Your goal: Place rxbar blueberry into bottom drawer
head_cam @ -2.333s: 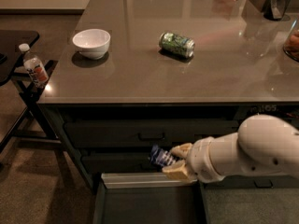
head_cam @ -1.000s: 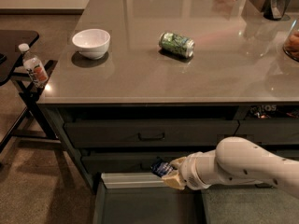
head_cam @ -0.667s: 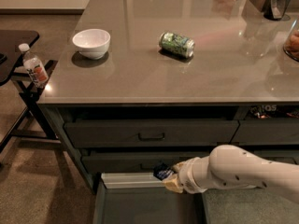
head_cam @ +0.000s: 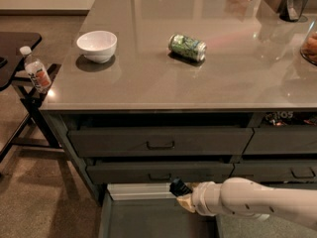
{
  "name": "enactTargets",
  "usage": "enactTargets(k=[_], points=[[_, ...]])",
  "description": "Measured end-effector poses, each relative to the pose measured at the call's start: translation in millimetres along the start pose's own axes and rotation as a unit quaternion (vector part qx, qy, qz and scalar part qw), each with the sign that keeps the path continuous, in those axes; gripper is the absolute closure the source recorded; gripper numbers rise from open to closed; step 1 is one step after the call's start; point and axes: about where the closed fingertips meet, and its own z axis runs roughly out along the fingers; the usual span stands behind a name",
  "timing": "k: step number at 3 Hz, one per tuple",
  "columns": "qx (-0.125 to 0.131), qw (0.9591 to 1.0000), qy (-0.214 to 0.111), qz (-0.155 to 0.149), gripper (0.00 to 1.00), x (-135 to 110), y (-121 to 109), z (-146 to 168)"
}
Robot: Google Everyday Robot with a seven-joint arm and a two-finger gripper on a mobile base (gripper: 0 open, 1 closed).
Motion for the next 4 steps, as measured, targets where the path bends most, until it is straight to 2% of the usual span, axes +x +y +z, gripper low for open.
enactTargets(k=[1, 2, 3, 4], points=[[0.009, 0.9993, -0.029, 0.021, 1.0, 26, -20, 24], [-0.006, 0.9958, -0.082, 0.041, 1.0, 36, -42, 41], [-0.07, 0.9899, -0.113, 0.051, 1.0, 33, -70, 45], [-0.07, 0.9899, -0.112, 0.051, 1.0, 33, -70, 45]])
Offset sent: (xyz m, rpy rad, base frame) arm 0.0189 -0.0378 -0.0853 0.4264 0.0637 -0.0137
